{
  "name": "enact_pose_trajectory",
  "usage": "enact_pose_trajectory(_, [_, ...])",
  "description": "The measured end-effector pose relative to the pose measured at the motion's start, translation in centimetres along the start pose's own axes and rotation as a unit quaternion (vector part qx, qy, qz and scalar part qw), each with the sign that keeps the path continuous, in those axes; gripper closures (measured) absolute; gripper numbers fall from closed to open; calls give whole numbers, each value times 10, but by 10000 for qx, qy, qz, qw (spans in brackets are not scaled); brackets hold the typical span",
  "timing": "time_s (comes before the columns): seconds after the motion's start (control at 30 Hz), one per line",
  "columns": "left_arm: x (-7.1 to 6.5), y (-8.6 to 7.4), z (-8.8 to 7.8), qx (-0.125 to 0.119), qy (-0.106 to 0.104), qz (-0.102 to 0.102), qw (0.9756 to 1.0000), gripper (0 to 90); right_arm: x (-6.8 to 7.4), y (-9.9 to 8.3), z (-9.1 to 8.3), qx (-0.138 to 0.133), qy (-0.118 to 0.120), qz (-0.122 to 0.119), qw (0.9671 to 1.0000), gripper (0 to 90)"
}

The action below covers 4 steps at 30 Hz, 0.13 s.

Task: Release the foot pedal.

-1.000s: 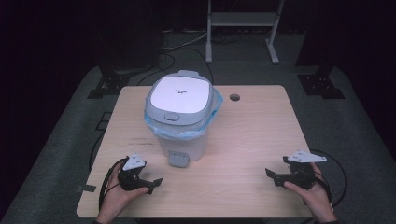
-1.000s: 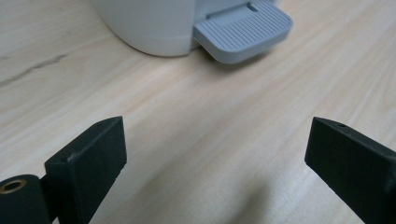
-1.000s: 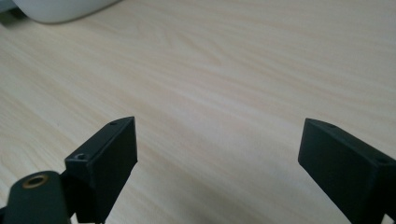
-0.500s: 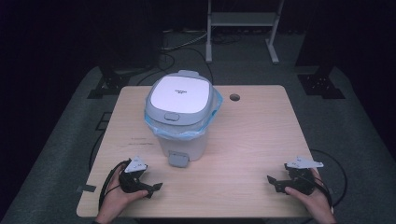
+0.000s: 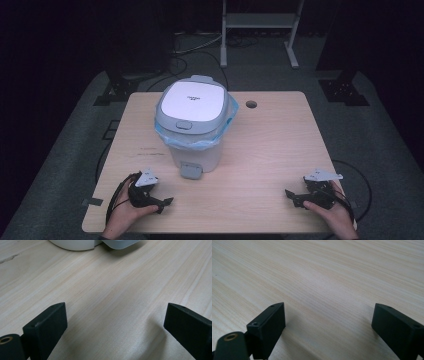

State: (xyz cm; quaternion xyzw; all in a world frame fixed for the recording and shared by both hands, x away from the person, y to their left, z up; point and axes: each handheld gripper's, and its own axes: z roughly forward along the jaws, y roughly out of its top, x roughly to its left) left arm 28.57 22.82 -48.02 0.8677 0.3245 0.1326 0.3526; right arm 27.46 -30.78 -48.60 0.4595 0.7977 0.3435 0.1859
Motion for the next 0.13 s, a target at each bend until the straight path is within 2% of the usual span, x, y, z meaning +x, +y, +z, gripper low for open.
enact_pose_trajectory(0.13, [-1, 0, 2, -12, 18, 66, 10000, 10, 0, 0, 1, -17, -13, -23, 10000, 98])
